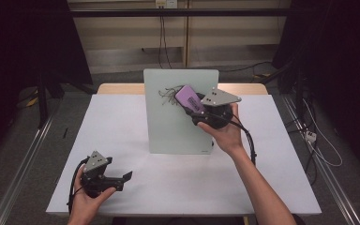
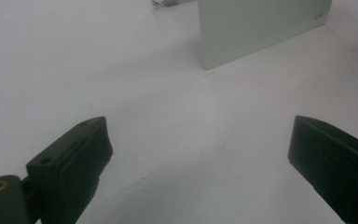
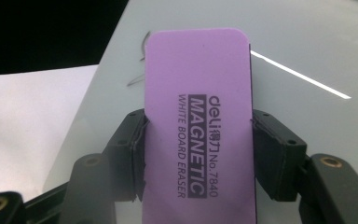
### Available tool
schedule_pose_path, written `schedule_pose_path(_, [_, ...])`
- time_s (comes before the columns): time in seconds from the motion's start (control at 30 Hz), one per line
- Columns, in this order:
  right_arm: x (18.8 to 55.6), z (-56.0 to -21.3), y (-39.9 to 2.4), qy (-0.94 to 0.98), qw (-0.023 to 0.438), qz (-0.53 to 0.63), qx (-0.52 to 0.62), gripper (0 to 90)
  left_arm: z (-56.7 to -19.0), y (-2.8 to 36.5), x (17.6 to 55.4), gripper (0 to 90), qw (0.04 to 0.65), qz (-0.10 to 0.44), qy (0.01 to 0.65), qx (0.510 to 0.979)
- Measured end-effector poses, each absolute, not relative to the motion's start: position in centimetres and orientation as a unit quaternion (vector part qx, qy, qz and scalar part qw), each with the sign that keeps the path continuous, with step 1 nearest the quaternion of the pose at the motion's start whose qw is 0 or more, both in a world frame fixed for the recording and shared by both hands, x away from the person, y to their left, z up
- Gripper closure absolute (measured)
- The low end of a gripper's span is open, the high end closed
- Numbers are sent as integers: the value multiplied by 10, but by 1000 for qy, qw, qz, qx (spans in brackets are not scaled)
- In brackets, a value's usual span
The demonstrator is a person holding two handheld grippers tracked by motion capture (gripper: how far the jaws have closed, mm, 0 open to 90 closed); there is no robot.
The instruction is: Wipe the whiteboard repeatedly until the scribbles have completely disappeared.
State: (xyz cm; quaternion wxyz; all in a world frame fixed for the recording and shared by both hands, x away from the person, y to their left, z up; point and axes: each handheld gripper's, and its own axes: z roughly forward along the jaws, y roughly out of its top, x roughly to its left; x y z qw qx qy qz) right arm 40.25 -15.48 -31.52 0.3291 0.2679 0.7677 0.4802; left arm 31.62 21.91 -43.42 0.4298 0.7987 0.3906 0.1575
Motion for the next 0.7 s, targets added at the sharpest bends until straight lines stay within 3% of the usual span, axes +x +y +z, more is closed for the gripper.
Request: schedule_pose_path(0.7, [408, -301, -156, 745, 348, 490, 288, 420, -435, 218, 316, 56, 431, 157, 389, 799])
